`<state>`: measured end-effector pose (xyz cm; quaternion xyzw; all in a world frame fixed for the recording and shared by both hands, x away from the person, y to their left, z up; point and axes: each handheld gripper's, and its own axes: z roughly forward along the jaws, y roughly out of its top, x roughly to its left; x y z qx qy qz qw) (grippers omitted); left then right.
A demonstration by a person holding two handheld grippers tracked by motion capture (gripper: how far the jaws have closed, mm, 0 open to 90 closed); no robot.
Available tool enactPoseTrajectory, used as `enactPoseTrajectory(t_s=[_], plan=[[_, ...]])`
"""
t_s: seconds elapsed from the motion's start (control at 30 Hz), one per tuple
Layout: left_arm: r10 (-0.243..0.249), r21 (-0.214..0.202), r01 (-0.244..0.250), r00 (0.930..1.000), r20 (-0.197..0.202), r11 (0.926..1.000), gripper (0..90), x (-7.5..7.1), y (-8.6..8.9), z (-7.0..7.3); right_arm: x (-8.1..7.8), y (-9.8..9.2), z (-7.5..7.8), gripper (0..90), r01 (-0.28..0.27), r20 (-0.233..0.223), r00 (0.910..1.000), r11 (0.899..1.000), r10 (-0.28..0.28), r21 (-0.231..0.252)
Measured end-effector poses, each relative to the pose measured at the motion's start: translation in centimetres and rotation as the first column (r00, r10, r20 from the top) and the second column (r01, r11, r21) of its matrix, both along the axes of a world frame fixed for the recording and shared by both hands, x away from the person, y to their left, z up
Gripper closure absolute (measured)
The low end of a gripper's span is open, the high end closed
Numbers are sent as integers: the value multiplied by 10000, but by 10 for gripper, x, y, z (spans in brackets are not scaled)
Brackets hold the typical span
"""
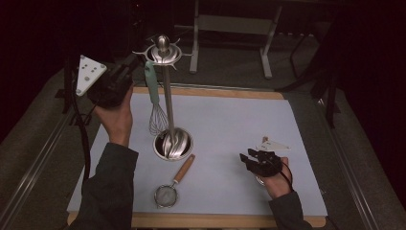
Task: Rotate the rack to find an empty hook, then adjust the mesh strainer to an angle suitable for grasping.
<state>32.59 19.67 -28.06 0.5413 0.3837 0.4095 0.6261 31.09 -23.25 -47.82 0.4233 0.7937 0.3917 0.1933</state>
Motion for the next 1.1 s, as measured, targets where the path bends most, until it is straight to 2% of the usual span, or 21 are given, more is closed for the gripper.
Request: enactPoseTrajectory(t_s=[0.2, 0.3, 0.4, 0.63, 0.8, 1.03, 1.1], plan=[[72, 72, -72, 10000, -22, 9999, 896, -3, 2, -2, 0, 0, 0, 584, 20, 9, 10000, 10000, -20, -34], [124, 273, -123, 9999, -38, 9996, 895, -6, 3, -5, -1, 0, 1, 583, 6, 29, 10000, 10000, -6, -40], [203, 411, -196, 9997, -156, 9990, 893, -8, 5, -11, -1, 0, 1, 582, -5, 32, 10000, 10000, 5, -21], [338, 433, -318, 9984, -462, 9986, 873, -12, 14, -29, -3, 7, 0, 579, -186, 29, 9998, 9998, 187, -71], [460, 301, -441, 9968, -654, 9986, 865, -16, 21, -39, -4, 13, -2, 576, -380, -13, 9993, 9992, 380, -125], [735, 262, -707, 9891, -1275, 9972, 846, -18, 31, -70, -7, 30, -5, 559, -885, -143, 9960, 9960, 883, -148], [875, 372, -830, 9860, -1421, 9959, 828, -19, 32, -79, -9, 35, -6, 548, -1014, -193, 9947, 9947, 1012, -141]])
